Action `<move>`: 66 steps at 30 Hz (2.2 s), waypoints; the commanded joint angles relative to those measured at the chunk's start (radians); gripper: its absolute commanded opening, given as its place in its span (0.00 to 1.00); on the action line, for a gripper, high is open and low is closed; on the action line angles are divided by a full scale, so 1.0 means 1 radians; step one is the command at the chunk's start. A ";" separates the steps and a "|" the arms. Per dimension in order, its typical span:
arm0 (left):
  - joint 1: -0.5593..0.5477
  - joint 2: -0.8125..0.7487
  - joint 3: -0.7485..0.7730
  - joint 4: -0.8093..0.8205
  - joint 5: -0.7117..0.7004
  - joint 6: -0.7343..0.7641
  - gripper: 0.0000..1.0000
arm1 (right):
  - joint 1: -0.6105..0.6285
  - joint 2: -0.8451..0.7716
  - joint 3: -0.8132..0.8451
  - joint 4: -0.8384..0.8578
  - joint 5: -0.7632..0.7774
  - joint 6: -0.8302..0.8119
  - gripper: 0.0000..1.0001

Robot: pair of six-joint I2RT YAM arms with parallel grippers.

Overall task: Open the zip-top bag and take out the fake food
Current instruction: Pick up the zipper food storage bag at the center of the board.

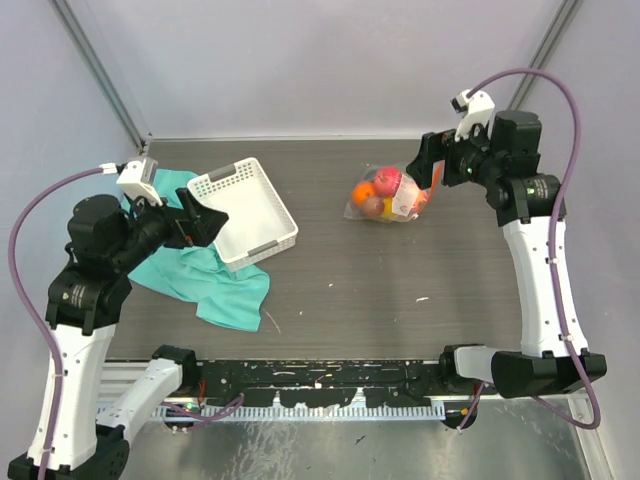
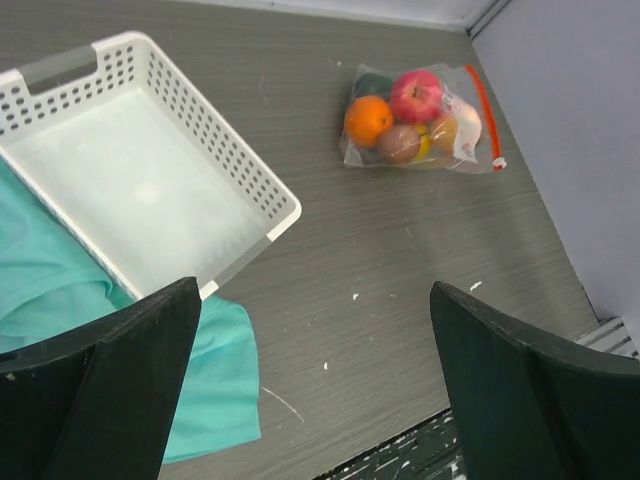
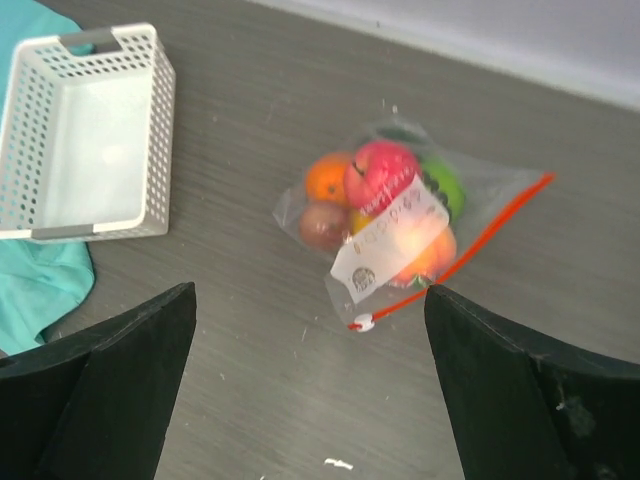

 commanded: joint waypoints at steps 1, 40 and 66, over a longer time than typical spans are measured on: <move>0.022 0.002 -0.062 0.007 0.015 -0.015 0.98 | -0.008 -0.076 -0.160 0.105 0.114 0.122 1.00; 0.097 -0.645 -0.846 0.299 0.216 -0.566 0.98 | -0.037 -0.265 -0.944 0.908 0.407 0.899 0.98; 0.098 -0.644 -0.901 0.336 0.279 -0.578 0.99 | -0.049 -0.009 -0.983 1.101 0.358 1.076 0.02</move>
